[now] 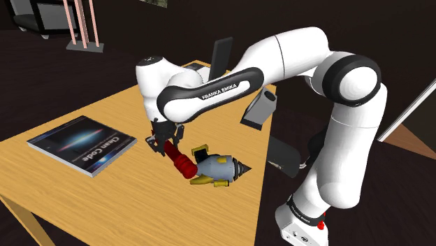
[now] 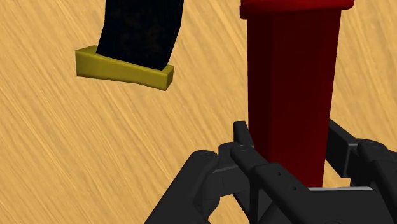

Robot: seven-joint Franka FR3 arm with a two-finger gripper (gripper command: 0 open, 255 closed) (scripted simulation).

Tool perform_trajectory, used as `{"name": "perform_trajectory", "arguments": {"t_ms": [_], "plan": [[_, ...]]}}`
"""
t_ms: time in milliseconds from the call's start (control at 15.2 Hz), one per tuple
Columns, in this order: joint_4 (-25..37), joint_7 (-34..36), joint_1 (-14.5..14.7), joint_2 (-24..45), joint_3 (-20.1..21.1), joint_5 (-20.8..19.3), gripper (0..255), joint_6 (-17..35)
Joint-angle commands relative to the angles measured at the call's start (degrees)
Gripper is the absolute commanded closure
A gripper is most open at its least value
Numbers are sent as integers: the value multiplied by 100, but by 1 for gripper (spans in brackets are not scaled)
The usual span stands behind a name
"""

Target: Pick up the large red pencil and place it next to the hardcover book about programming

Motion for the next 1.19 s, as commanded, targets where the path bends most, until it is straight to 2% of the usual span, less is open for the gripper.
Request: {"name": "perform_trajectory", "arguments": {"t_ms": [0, 198, 726, 792, 1122], "plan": [[-52, 34, 9, 78, -13, -40, 255, 123], [-142, 86, 22, 190, -34, -100, 255, 312], [-142, 86, 21, 190, -33, -100, 255, 312], [-138, 89, 23, 193, -32, -101, 0, 310], [-142, 86, 21, 190, -33, -100, 0, 312]]}}
